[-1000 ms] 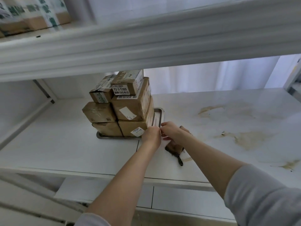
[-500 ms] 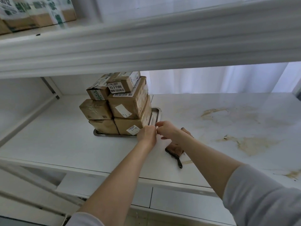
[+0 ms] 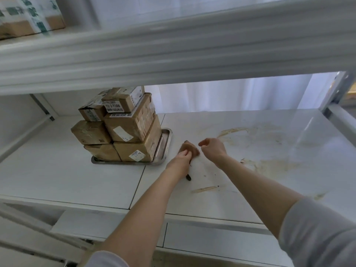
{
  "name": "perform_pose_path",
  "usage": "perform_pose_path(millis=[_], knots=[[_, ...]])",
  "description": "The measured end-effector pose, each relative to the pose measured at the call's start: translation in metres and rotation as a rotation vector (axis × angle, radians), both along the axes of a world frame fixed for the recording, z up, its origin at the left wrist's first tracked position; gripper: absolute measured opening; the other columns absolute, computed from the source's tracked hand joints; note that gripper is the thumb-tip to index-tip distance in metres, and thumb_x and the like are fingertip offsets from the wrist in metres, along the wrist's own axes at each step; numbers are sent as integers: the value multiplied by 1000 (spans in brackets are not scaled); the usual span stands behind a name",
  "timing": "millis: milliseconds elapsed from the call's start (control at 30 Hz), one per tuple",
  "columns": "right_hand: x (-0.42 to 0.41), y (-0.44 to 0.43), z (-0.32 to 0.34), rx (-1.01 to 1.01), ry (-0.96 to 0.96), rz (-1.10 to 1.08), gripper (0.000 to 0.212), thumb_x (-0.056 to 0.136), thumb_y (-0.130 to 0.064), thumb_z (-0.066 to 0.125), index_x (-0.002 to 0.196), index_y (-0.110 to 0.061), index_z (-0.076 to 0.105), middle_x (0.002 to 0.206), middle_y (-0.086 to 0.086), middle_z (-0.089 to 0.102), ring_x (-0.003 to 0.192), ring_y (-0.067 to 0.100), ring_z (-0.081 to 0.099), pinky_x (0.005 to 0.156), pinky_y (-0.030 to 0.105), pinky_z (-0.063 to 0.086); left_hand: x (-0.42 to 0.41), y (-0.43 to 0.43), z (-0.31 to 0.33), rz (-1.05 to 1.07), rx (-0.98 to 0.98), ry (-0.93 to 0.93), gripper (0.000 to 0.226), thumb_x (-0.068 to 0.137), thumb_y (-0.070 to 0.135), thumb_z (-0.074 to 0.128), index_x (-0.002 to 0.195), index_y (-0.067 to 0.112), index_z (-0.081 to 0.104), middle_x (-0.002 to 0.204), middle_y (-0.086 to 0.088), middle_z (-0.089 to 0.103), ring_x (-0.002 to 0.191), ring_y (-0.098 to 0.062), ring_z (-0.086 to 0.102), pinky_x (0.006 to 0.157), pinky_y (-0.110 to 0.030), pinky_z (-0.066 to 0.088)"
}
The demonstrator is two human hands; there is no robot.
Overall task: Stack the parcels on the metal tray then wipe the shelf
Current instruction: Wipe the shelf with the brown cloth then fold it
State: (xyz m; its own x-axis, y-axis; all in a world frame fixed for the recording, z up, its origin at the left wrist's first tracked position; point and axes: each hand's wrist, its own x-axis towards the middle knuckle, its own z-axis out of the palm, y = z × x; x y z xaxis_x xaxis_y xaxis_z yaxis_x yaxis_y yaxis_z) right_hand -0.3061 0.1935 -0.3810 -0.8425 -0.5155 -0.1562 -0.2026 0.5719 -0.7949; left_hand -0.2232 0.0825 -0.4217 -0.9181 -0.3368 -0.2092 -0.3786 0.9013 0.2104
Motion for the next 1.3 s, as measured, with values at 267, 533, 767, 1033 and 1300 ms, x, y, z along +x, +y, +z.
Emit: perform_pose_path(millis=[267, 533, 767, 1033, 1300], knots=[[-35, 47, -10, 30, 59, -72, 32, 92, -6, 45, 113, -13, 68, 121, 4, 65, 110, 20, 59, 94, 30, 46, -64, -6, 2, 195, 71, -17, 61, 96, 0, 31, 153, 9, 11, 159, -15, -6, 148, -29, 0, 121, -36, 8], [-38, 34, -2, 1, 98, -131, 31, 93, -6, 45, 111, -15, 68, 117, 5, 66, 104, 20, 61, 83, 25, 46, -69, 66, 8, -86, 229, 25, 35, 98, 10, 37, 128, 7, 54, 130, -14, 56, 118, -33, 53, 96, -37, 42], [-33, 29, -4, -21, 90, -81, 31, 94, -8, 43, 111, -15, 68, 114, 4, 66, 90, 15, 55, 77, 25, 44, -55, -2, 2, 418, -92, 107, 38, 96, 14, 43, 132, 20, 51, 143, -15, 28, 134, -32, 28, 105, -39, 36], [-47, 27, -7, 25, 78, -158, 27, 92, -12, 48, 108, -17, 69, 114, 4, 68, 102, 19, 61, 85, 28, 47, -89, 49, 6, 92, 117, 218, 46, 95, 7, 43, 140, 13, 41, 145, -9, 42, 131, -27, 42, 107, -34, 37], [-42, 15, -6, 260, 166, -6, 57, 94, -20, 49, 148, -18, 31, 151, 8, 31, 136, 29, 31, 109, 41, 35, -94, -14, 6, 284, -39, 49, 53, 97, 12, 35, 149, 14, 25, 154, -16, 23, 138, -33, 30, 115, -41, 28]])
